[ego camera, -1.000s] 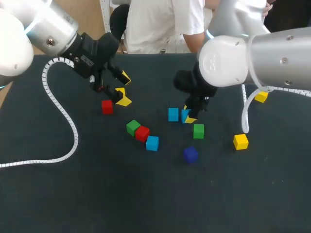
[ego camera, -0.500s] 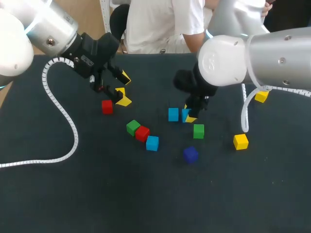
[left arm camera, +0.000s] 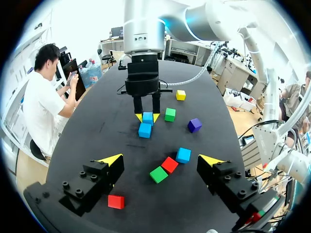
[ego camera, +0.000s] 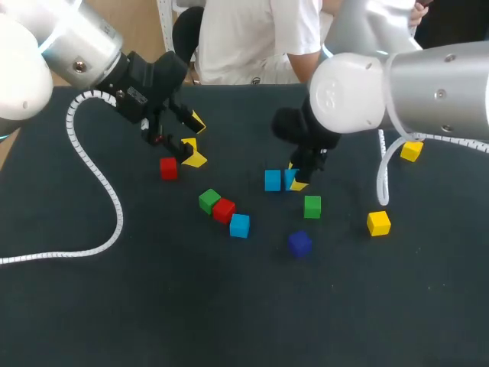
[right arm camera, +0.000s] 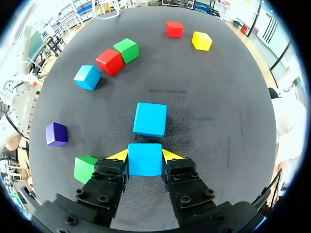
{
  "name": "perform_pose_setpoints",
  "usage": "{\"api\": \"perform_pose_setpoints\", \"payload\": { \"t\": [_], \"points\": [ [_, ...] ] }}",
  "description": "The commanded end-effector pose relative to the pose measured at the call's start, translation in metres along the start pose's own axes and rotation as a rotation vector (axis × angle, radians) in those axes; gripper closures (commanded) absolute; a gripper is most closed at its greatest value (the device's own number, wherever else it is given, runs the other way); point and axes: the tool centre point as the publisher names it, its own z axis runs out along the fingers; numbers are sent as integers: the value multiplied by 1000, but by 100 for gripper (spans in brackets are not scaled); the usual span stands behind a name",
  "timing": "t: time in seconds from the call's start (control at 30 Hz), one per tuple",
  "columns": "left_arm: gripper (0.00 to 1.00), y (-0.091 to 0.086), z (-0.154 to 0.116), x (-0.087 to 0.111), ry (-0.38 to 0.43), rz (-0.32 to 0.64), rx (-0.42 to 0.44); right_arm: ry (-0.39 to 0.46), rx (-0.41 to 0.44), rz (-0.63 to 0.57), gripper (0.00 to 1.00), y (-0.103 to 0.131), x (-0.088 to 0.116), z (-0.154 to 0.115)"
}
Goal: Place the blue cubes, place green cubes on the blue cubes, place the yellow cubes on the green cubes, then place the red cubes on the yellow cubes, and place purple cube on the red cubes.
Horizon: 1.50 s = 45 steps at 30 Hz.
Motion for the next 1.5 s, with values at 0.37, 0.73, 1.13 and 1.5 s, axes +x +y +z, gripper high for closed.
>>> {"api": "perform_pose_setpoints", "payload": {
  "t": [0.37, 0.73, 1.13, 1.5],
  "points": [
    [0, 0, 0, 0, 3, -1, 1, 1, -13, 2, 98, -2, 0, 3],
    [0, 0, 0, 0, 3, -1, 1, -1, -13, 12, 100, -4, 4, 3],
    [0, 0, 0, 0, 3, -1, 1, 0, -14, 14, 98, -4, 4, 4],
    [0, 0, 0, 0, 3, -1, 1, 1, -18, 15, 93, -5, 4, 6]
  ]
}}
